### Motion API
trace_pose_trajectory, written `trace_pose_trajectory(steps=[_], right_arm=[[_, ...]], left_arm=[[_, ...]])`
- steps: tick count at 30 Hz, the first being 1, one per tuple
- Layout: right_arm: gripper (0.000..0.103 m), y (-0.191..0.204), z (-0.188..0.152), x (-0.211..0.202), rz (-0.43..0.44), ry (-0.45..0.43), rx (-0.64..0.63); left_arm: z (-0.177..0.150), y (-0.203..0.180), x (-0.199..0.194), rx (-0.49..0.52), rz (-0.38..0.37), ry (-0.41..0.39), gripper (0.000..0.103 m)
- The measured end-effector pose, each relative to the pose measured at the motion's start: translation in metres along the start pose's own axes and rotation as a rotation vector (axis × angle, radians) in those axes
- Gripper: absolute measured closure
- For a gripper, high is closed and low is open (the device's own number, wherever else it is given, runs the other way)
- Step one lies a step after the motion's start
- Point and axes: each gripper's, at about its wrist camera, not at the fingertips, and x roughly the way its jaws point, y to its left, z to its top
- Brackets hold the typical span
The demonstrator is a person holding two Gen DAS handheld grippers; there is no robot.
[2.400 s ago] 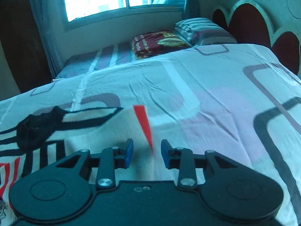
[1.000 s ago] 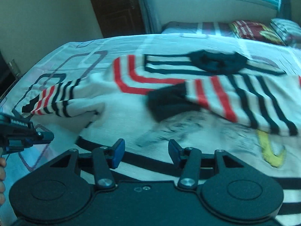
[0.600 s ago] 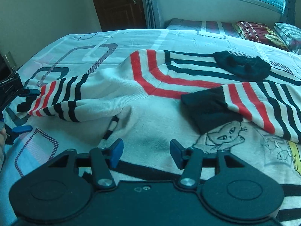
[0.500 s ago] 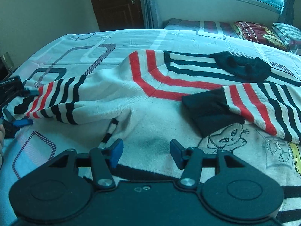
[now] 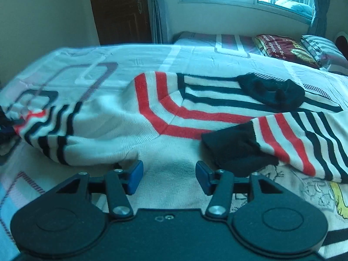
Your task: Fold small clothes
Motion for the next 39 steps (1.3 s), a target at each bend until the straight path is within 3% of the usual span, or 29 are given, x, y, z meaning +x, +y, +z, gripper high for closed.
trace_pose_trajectory(steps=[4, 7, 12, 15, 16, 18, 20, 24, 29, 30, 31, 33, 36, 39], right_arm=[[0.049, -0.008, 0.001, -0.007, 0.034, -0.031, 0.033], [0.052, -0.027, -0.001, -0.022, 0.065, -0.057, 0.118], [0.051, -0.081, -0.011, -0.063, 0.001, -0.122, 0.2], [0.051, -0.129, -0.026, -0.081, -0.076, -0.125, 0.268], [0.051, -0.145, -0.033, -0.084, -0.099, -0.116, 0.292], [0.051, -0.173, -0.046, -0.09, -0.126, -0.099, 0.346], [0.051, -0.194, -0.056, -0.097, -0.127, -0.098, 0.395], [0.044, -0.218, -0.058, -0.102, -0.09, -0.129, 0.45], [0.037, -0.227, -0.042, -0.091, 0.045, -0.117, 0.505], [0.037, -0.23, -0.041, -0.087, 0.09, -0.104, 0.535], [0.037, -0.229, -0.04, -0.082, 0.135, -0.091, 0.561], [0.037, -0.225, -0.039, -0.078, 0.173, -0.069, 0.574], [0.036, -0.219, -0.039, -0.07, 0.193, -0.031, 0.582], [0.036, -0.215, -0.034, -0.066, 0.19, -0.035, 0.572]], left_arm=[[-0.01, -0.065, -0.01, 0.232, -0.134, -0.034, 0.098], [-0.036, -0.122, 0.0, 0.374, -0.254, 0.011, 0.098], [-0.13, -0.21, 0.025, 0.603, -0.448, 0.222, 0.098], [-0.204, -0.245, 0.038, 0.741, -0.497, 0.396, 0.098], [-0.228, -0.252, 0.043, 0.792, -0.488, 0.454, 0.098], [-0.26, -0.26, 0.046, 0.854, -0.437, 0.496, 0.098], [-0.271, -0.259, 0.041, 0.84, -0.395, 0.506, 0.098], [-0.264, -0.261, 0.01, 0.851, -0.398, 0.436, 0.097], [-0.22, -0.242, -0.005, 0.751, -0.343, 0.395, 0.095], [-0.219, -0.238, -0.003, 0.764, -0.32, 0.392, 0.079], [-0.22, -0.235, -0.002, 0.781, -0.298, 0.391, 0.048], [-0.224, -0.226, -0.003, 0.789, -0.278, 0.374, 0.023], [-0.227, -0.218, -0.005, 0.762, -0.283, 0.357, 0.023], [-0.217, -0.214, -0.001, 0.741, -0.24, 0.317, 0.023]])
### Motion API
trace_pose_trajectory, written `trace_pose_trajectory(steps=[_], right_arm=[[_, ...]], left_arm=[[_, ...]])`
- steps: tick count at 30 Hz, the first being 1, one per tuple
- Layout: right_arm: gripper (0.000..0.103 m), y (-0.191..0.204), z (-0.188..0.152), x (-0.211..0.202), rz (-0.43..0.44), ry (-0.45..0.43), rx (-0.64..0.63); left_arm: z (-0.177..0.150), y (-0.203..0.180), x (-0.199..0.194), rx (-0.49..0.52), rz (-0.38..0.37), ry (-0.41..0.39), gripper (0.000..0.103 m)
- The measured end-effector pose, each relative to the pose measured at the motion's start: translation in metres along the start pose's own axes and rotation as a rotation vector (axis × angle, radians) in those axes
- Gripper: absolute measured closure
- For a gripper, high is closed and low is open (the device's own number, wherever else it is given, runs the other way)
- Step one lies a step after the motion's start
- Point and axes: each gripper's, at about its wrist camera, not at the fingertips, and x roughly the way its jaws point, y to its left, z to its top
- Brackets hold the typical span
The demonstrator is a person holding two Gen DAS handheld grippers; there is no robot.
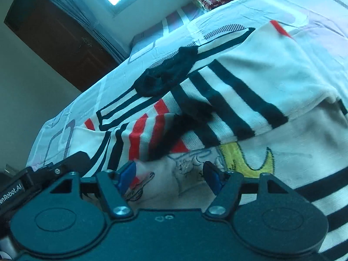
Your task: Fold small clothes
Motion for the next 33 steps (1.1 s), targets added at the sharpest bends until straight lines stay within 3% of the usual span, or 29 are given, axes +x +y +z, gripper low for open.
trace_pose_trajectory(steps=[2, 6, 9, 13, 17, 21, 23, 25, 26, 28, 30, 33], right_arm=[[0.039, 0.007, -0.005, 0.003, -0.015, -0.015, -0.017], [0.08, 0.005, -0.005, 0.011, -0.08, -0.048, -0.016], [0.093, 0.007, -0.003, 0.009, -0.117, -0.098, -0.06], [0.095, 0.034, 0.007, -0.009, -0.127, -0.229, -0.259], [0.095, 0.036, 0.034, -0.027, -0.179, -0.328, -0.354], [0.096, 0.001, 0.05, -0.015, -0.305, -0.284, -0.333], [0.095, -0.021, 0.051, 0.002, -0.385, -0.211, -0.298], [0.092, -0.037, 0.048, 0.014, -0.374, -0.146, -0.247], [0.089, -0.04, 0.047, 0.014, -0.37, -0.139, -0.239], [0.079, -0.045, 0.048, 0.007, -0.348, -0.152, -0.211], [0.071, -0.05, 0.052, -0.001, -0.319, -0.172, -0.169], [0.069, -0.059, 0.05, -0.002, -0.268, -0.149, -0.118]], left_arm=[[0.004, 0.013, -0.003, -0.011, 0.049, -0.019, 0.023], [0.008, 0.045, -0.006, -0.054, 0.118, -0.03, 0.023], [0.009, 0.062, -0.004, -0.051, 0.184, -0.045, 0.023], [0.014, 0.087, 0.002, -0.122, 0.248, -0.052, 0.022], [0.014, 0.101, 0.023, -0.188, 0.224, 0.0, 0.022], [0.004, 0.1, 0.051, -0.204, 0.19, 0.074, 0.022], [-0.001, 0.093, 0.058, -0.154, 0.216, 0.062, 0.022], [-0.002, 0.085, 0.06, -0.111, 0.247, 0.061, 0.023], [-0.003, 0.083, 0.059, -0.111, 0.25, 0.059, 0.026], [-0.003, 0.082, 0.053, -0.116, 0.233, 0.042, 0.065], [-0.002, 0.082, 0.047, -0.144, 0.206, 0.038, 0.083], [-0.003, 0.077, 0.039, -0.151, 0.205, 0.007, 0.089]])
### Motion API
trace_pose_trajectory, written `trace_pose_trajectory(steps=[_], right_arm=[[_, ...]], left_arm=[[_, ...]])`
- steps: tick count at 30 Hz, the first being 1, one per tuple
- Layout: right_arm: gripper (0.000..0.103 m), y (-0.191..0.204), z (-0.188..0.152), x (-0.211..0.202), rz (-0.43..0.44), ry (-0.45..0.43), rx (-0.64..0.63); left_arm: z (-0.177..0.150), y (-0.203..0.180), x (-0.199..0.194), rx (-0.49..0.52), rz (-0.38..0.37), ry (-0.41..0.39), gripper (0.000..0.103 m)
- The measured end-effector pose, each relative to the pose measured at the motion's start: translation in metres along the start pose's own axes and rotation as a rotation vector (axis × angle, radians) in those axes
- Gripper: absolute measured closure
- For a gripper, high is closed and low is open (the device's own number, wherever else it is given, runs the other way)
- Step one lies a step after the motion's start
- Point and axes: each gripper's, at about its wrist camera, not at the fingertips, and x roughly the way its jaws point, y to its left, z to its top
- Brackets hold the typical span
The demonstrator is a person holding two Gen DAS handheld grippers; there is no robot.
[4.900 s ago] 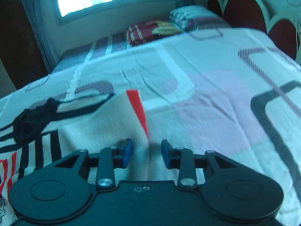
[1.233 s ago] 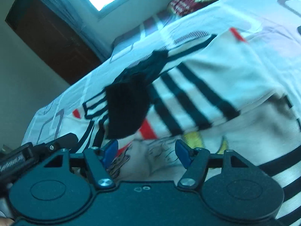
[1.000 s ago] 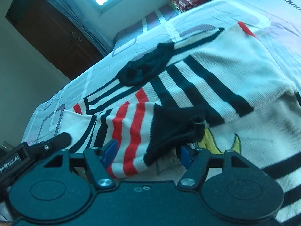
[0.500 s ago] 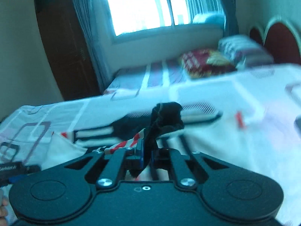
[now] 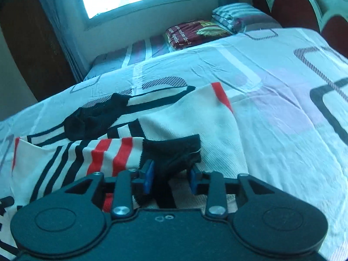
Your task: Fold small clothes
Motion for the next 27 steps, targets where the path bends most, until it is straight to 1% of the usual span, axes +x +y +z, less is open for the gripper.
trace_pose_trajectory(steps=[2, 3, 5, 6, 7, 9, 11, 12, 13, 14, 15, 16, 17, 18, 19, 20, 21, 22, 23, 24, 25, 27], right_arm=[[0.081, -0.001, -0.004, 0.001, 0.036, 0.019, 0.023], [0.089, 0.003, -0.005, 0.001, 0.027, 0.017, -0.003], [0.092, 0.012, -0.007, 0.002, 0.033, -0.004, -0.07], [0.094, 0.015, -0.008, 0.004, 0.014, -0.016, -0.11], [0.093, 0.015, -0.01, 0.01, -0.036, -0.011, -0.138], [0.094, 0.005, -0.009, 0.012, -0.034, -0.002, -0.093], [0.086, 0.006, -0.008, 0.003, -0.073, -0.015, -0.105], [0.074, 0.004, -0.007, -0.003, -0.1, -0.039, -0.091], [0.065, 0.001, -0.005, -0.01, -0.114, -0.067, -0.066], [0.061, -0.003, -0.002, -0.015, -0.103, -0.092, -0.042], [0.056, -0.003, 0.001, -0.019, -0.091, -0.109, -0.03], [0.056, -0.001, 0.003, -0.021, -0.074, -0.118, -0.032], [0.056, 0.004, 0.005, -0.022, -0.054, -0.124, -0.046], [0.057, 0.01, 0.005, -0.022, -0.036, -0.127, -0.069], [0.058, 0.017, 0.006, -0.02, -0.022, -0.123, -0.091], [0.058, 0.023, 0.007, -0.015, -0.006, -0.11, -0.108], [0.058, 0.029, 0.007, -0.009, 0.006, -0.094, -0.124], [0.058, 0.035, 0.007, -0.003, 0.007, -0.08, -0.144], [0.058, 0.041, 0.006, 0.002, 0.006, -0.073, -0.163], [0.058, 0.047, 0.005, 0.007, 0.007, -0.064, -0.181], [0.058, 0.051, 0.005, 0.012, 0.009, -0.056, -0.198], [0.058, 0.061, 0.002, 0.017, 0.004, -0.049, -0.231]], left_arm=[[-0.005, 0.003, -0.001, -0.001, 0.01, -0.014, 0.089], [-0.009, 0.005, 0.004, 0.015, 0.031, -0.009, 0.089], [-0.011, 0.009, 0.008, 0.008, 0.045, -0.014, 0.089], [-0.01, 0.008, 0.008, 0.009, 0.049, -0.016, 0.089], [-0.01, 0.007, 0.008, 0.011, 0.056, -0.02, 0.089], [-0.009, 0.008, 0.006, 0.007, 0.063, -0.018, 0.089], [-0.004, 0.008, 0.002, 0.004, 0.075, -0.011, 0.088], [0.0, 0.008, -0.002, -0.007, 0.069, -0.017, 0.088], [0.005, 0.008, -0.006, -0.01, 0.058, -0.027, 0.088], [0.01, 0.006, -0.006, -0.004, 0.047, -0.031, 0.085], [0.017, 0.004, -0.003, 0.003, 0.039, -0.026, 0.061], [0.022, 0.003, 0.002, 0.004, 0.036, -0.021, 0.027], [0.027, 0.001, 0.006, 0.002, 0.038, -0.03, 0.019], [0.031, -0.001, 0.01, 0.006, 0.037, -0.05, 0.019], [0.036, -0.004, 0.018, 0.017, 0.028, -0.051, 0.019], [0.041, -0.006, 0.027, 0.021, 0.021, -0.033, 0.019], [0.045, -0.008, 0.039, 0.016, 0.016, -0.004, 0.025], [0.047, -0.007, 0.051, 0.005, 0.018, 0.019, 0.043], [0.05, -0.006, 0.062, -0.008, 0.014, 0.042, 0.049], [0.052, -0.005, 0.069, -0.018, 0.017, 0.031, 0.051], [0.056, -0.007, 0.072, -0.012, 0.029, 0.007, 0.057], [0.062, -0.011, 0.08, 0.008, 0.038, -0.017, 0.066]])
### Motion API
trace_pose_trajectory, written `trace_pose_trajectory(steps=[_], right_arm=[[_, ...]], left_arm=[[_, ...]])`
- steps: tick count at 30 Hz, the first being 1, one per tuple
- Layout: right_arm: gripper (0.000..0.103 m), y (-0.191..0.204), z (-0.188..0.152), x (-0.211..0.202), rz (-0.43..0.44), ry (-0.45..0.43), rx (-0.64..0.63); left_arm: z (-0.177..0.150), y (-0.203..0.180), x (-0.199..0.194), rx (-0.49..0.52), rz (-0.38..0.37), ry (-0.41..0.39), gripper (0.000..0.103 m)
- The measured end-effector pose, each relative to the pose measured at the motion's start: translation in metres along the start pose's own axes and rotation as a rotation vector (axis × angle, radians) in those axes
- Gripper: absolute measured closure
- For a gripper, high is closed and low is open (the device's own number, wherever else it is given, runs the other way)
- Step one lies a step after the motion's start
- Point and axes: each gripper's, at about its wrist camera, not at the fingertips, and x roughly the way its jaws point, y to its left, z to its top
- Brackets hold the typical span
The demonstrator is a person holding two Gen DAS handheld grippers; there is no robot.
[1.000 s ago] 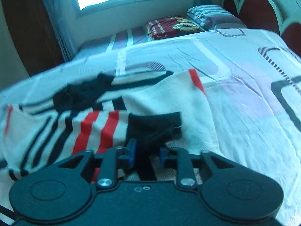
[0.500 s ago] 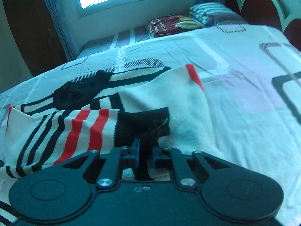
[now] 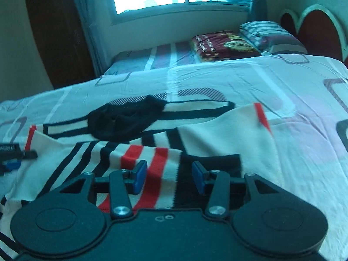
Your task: Fold small clothes
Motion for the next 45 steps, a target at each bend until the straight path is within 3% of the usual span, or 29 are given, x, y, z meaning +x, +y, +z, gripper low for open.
trace_pose_trajectory(steps=[2, 9, 12, 14, 17, 20, 22, 23, 25, 27, 29, 32, 35, 39, 41, 45], right_arm=[[0.058, 0.007, -0.001, 0.006, -0.013, 0.001, -0.035], [0.055, 0.014, -0.009, 0.03, -0.097, -0.003, -0.169], [0.057, 0.015, -0.005, 0.017, -0.103, 0.006, -0.149], [0.055, 0.011, -0.006, -0.003, -0.057, -0.029, -0.111], [0.055, 0.012, -0.01, -0.018, -0.006, -0.023, -0.093], [0.055, 0.017, -0.021, -0.016, -0.007, 0.009, -0.127], [0.055, 0.015, -0.03, -0.008, -0.063, 0.036, -0.172], [0.054, 0.009, -0.033, -0.005, -0.076, 0.021, -0.174], [0.05, -0.003, -0.03, -0.002, -0.071, 0.021, -0.148], [0.053, -0.004, -0.022, -0.01, -0.083, 0.039, -0.116], [0.052, -0.004, -0.024, -0.03, -0.045, 0.003, -0.091], [0.051, 0.001, -0.038, -0.041, -0.033, 0.025, -0.14], [0.051, -0.008, -0.051, -0.057, 0.011, 0.045, -0.089], [0.053, 0.007, -0.075, -0.068, 0.041, 0.084, -0.143], [0.054, 0.013, -0.088, -0.065, -0.001, 0.11, -0.208], [0.051, -0.018, -0.099, -0.077, -0.06, 0.093, -0.191]], left_arm=[[0.005, 0.0, 0.009, 0.008, 0.063, -0.039, 0.069], [0.009, 0.001, 0.017, -0.002, 0.102, -0.073, 0.07], [0.009, 0.0, -0.003, -0.007, 0.14, -0.106, 0.069], [0.0, -0.003, -0.028, 0.04, 0.117, -0.146, 0.069], [-0.022, -0.009, -0.056, 0.053, 0.045, -0.125, 0.069], [-0.053, -0.021, -0.066, 0.108, 0.02, -0.083, 0.069], [-0.074, -0.024, -0.064, 0.167, 0.054, -0.071, 0.07], [-0.082, -0.026, -0.065, 0.215, 0.069, -0.105, 0.07], [-0.086, -0.033, -0.065, 0.278, 0.1, -0.121, 0.07], [-0.076, -0.032, -0.072, 0.22, 0.103, -0.086, 0.069], [-0.075, -0.031, -0.092, 0.176, 0.082, -0.097, 0.069], [-0.091, -0.037, -0.11, 0.218, 0.065, -0.082, 0.069], [-0.111, -0.037, -0.127, 0.197, 0.021, -0.059, 0.069], [-0.142, -0.057, -0.13, 0.26, -0.036, 0.033, 0.069], [-0.155, -0.061, -0.129, 0.304, -0.005, 0.036, 0.069], [-0.168, -0.045, -0.148, 0.31, 0.035, 0.015, 0.069]])
